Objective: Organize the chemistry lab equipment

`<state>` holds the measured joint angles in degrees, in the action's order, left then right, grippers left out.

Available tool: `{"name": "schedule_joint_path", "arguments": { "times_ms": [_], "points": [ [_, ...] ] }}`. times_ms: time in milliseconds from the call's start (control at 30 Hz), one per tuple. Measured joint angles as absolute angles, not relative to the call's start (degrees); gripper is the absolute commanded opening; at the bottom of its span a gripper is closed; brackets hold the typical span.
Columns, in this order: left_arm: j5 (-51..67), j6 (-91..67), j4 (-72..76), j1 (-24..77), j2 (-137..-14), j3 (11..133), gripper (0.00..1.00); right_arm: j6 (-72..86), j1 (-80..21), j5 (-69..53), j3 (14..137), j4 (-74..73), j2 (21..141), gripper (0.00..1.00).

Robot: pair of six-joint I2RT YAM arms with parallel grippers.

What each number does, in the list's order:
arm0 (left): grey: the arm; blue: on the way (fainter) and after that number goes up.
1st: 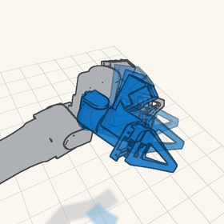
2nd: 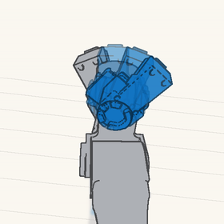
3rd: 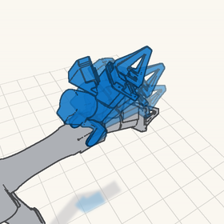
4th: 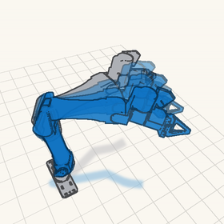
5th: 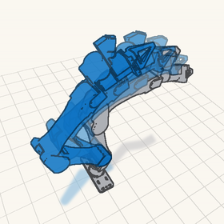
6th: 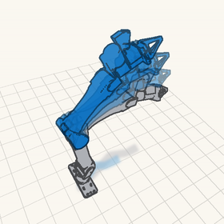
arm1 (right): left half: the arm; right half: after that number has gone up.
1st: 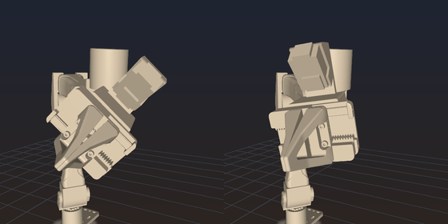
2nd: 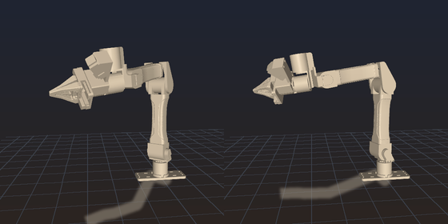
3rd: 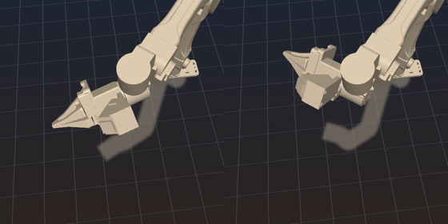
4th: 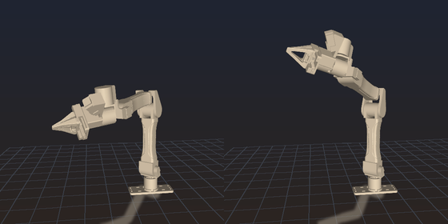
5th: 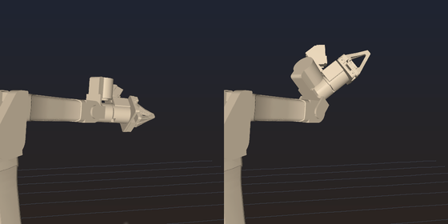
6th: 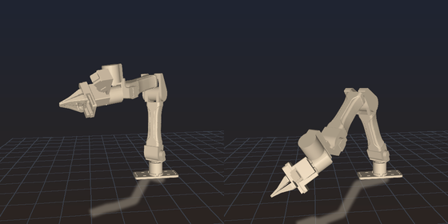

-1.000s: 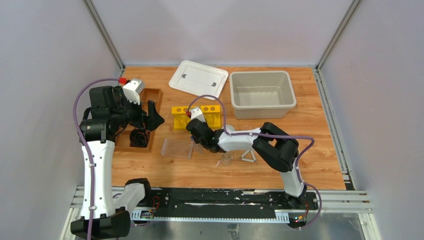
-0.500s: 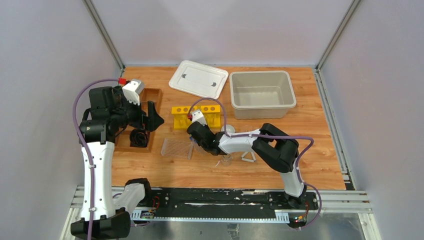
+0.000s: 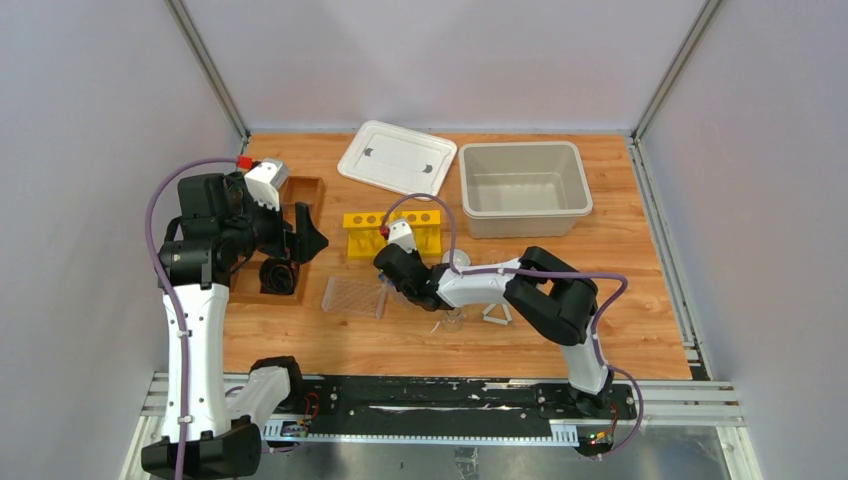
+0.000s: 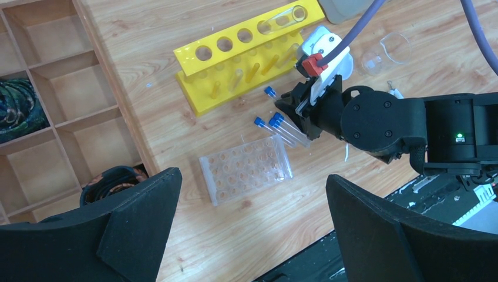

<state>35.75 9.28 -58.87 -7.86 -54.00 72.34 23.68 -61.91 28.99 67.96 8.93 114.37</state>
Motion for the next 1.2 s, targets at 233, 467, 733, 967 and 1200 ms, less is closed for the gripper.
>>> {"name": "schedule_joint_path", "arguments": {
  "times_ms": [233,467,733,967,1200],
  "points": [
    [35.88,9.47,-58.87,-7.86,-53.39,72.34,1.0,24.69,-61.91,29.17,66.81,7.86,112.44,0.0],
    [37.98,9.72,-58.87,-7.86,-52.88,72.27,1.0,26.37,-61.91,26.92,65.67,6.22,102.19,0.0],
    [41.28,10.48,-59.0,-7.86,-51.18,71.13,0.98,29.26,-64.23,18.5,65.71,16.29,89.27,0.0],
    [46.13,10.5,-58.96,-7.86,-49.58,69.67,0.82,31.7,-66.04,13.43,67.13,27.86,89.25,0.0],
    [51.05,10.31,-59.05,-7.86,-50.04,69.32,0.67,34.87,-67.55,11.7,70.63,34.15,92.62,0.0]
  ]
}}
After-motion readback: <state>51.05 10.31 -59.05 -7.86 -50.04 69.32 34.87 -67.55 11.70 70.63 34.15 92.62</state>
